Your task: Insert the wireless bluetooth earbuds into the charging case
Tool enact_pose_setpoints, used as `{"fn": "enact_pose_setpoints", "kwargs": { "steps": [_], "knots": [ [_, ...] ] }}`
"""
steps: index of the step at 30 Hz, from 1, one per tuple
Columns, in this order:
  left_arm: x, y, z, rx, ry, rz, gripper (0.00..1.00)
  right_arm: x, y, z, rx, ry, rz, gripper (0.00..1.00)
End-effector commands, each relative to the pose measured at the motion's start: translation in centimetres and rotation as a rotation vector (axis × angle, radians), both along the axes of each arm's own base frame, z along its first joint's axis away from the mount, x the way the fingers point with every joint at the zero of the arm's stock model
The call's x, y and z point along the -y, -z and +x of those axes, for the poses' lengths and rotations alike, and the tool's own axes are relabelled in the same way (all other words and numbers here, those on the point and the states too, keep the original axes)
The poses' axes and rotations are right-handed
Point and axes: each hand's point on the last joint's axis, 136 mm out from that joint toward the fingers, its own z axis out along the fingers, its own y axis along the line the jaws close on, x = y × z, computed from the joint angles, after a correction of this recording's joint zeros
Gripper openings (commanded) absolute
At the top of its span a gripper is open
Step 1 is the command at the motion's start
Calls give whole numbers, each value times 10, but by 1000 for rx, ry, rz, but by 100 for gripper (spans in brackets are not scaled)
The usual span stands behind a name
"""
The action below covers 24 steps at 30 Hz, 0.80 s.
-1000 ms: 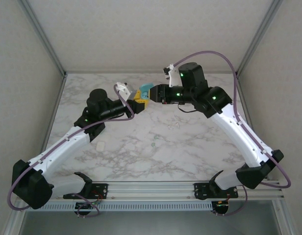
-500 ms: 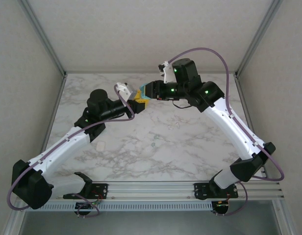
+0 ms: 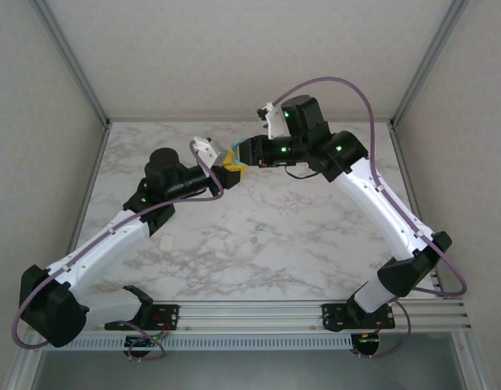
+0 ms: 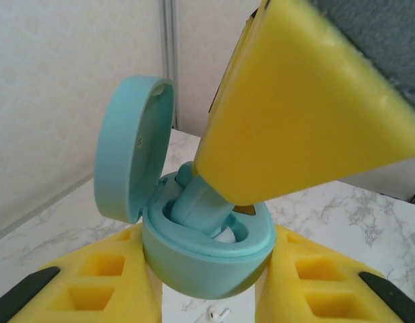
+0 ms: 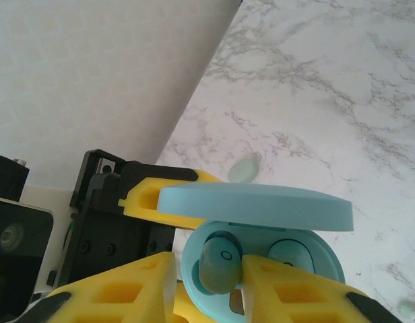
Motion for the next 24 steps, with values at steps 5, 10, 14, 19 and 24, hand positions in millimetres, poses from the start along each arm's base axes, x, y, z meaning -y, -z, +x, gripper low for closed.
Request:
{"fn": "enact_pose_setpoints", "kwargs": {
  "steps": [5,10,14,19,24],
  "knots": [
    [4,-23,-7,53,35,-28,21,-8,7,-2,25,-45,-44,31],
    [4,-23,-7,52,35,-28,21,-10,11,-3,24,-58,-67,31],
    [4,-24,-7,53,32,-29,21,-12,16,-3,18,-68,-87,30],
    [3,-23,-8,52,33,-21,20,-11,13,-4,38,-74,-99,27],
    [5,-19,-13,40,78,4,20,-6,-2,-8,102,-89,-82,23]
  ]
}}
